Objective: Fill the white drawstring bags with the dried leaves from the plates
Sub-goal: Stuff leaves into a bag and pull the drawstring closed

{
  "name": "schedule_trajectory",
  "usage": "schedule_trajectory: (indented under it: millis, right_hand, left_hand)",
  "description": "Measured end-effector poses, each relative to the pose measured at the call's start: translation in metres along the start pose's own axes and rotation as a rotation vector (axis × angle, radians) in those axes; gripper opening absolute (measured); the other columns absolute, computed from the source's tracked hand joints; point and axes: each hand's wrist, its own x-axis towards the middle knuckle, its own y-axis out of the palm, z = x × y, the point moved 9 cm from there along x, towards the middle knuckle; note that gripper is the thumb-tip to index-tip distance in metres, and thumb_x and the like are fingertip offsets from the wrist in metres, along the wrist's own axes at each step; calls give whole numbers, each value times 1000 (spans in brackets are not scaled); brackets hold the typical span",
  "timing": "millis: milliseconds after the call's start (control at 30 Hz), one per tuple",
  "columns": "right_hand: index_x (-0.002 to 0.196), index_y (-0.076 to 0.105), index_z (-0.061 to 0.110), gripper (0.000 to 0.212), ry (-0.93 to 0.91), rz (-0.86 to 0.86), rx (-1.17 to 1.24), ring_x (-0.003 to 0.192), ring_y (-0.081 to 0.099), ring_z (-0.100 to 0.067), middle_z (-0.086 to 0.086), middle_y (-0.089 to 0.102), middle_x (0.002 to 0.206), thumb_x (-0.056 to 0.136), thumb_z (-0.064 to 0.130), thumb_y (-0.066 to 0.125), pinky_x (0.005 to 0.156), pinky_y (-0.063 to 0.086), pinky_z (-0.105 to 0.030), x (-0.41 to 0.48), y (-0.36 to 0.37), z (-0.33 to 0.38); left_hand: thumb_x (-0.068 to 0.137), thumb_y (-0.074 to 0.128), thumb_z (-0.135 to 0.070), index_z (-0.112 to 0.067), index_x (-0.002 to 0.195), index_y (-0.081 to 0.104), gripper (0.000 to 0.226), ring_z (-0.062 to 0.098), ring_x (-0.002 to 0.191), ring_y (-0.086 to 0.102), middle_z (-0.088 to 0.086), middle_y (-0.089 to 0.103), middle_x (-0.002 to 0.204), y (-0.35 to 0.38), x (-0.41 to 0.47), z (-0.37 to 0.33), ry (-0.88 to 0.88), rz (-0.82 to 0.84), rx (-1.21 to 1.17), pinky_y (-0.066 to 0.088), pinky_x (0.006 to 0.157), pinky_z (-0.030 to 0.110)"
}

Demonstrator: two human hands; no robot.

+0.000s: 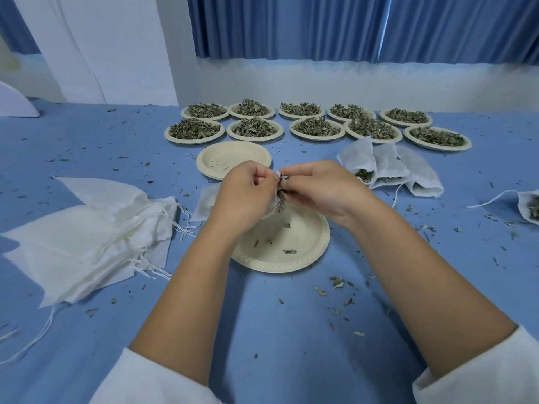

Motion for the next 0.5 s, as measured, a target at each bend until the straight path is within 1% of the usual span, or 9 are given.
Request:
schedule_trajectory:
  millis: [67, 100, 167, 233, 267, 333, 367, 433, 500]
  right_hand:
    - [106, 67, 7, 20, -50, -95, -100, 66, 68, -10, -10, 71, 85, 86, 3, 68, 67, 58, -19, -2, -5, 2]
    - [100, 66, 11, 18, -75, -150, -166, 65, 69, -12, -8, 72, 82, 83, 5, 71, 69, 59, -24, -3, -7, 3]
    - [84, 65, 17, 14, -129, -215, -274, 74, 71, -20, -8, 73, 82, 80, 6, 74, 79, 59, -36, -5, -7, 7]
    - [76, 65, 19, 18, -183, -233, -323, 80, 72, -26, -10, 73, 81, 80, 4, 74, 82, 58, -41, -7, -3, 10]
    - [76, 67, 19, 18, -204, -234, -338, 80, 72, -25, -10, 74, 80, 80, 4, 73, 82, 58, -41, -8, -2, 11]
    - [76, 71, 20, 15, -216, -208, -333, 80, 71, -18, -7, 75, 81, 82, 6, 71, 84, 58, -37, -8, -1, 13]
    - [78, 74, 19, 13, -200, -179, -285, 80, 71, -15, -8, 76, 84, 84, 8, 69, 85, 58, -34, -7, 0, 12]
    - [89, 78, 12, 16, -145, -129, -126, 76, 68, -10, -12, 76, 90, 89, 8, 62, 86, 57, -28, -4, 0, 8]
    - [96, 77, 11, 19, -150, -115, -35, 73, 69, -8, -7, 76, 89, 91, 2, 61, 80, 58, -21, -2, 0, 8]
  left_hand:
    - [96, 53, -8, -9, 87, 61, 12, 1, 34, 43, -10, 52, 40, 1, 1, 0, -1, 8, 4, 34, 39, 11]
    - [95, 53, -8, -10, 86, 60, 12, 1, 34, 43, -10, 52, 40, 2, 1, 0, 0, 14, 9, 34, 39, 11]
    - [94, 52, -8, -11, 86, 59, 12, 4, 36, 44, -9, 52, 42, 4, 0, 0, 5, 32, 15, 35, 44, 16]
    - [93, 52, -8, -13, 86, 59, 11, 9, 44, 46, -5, 54, 50, 6, 1, 1, 17, 38, 36, 35, 52, 23]
    - [93, 52, -9, -14, 86, 60, 11, 10, 47, 46, -2, 55, 55, 6, 2, 1, 20, 32, 48, 35, 54, 25]
    - [94, 52, -11, -15, 86, 60, 12, 13, 50, 45, 0, 54, 59, 3, 3, 3, 18, 13, 39, 35, 55, 26]
    - [94, 52, -12, -15, 86, 61, 13, 13, 52, 46, 0, 55, 61, 0, 4, 3, 16, -7, 28, 36, 56, 26]
    - [94, 53, -14, -19, 83, 62, 15, 11, 55, 49, -2, 57, 64, -6, 4, 3, 11, -61, 20, 39, 57, 25]
    - [94, 52, -15, -23, 80, 62, 19, 5, 51, 49, -8, 57, 61, -11, 4, 3, 4, -92, 6, 39, 54, 21]
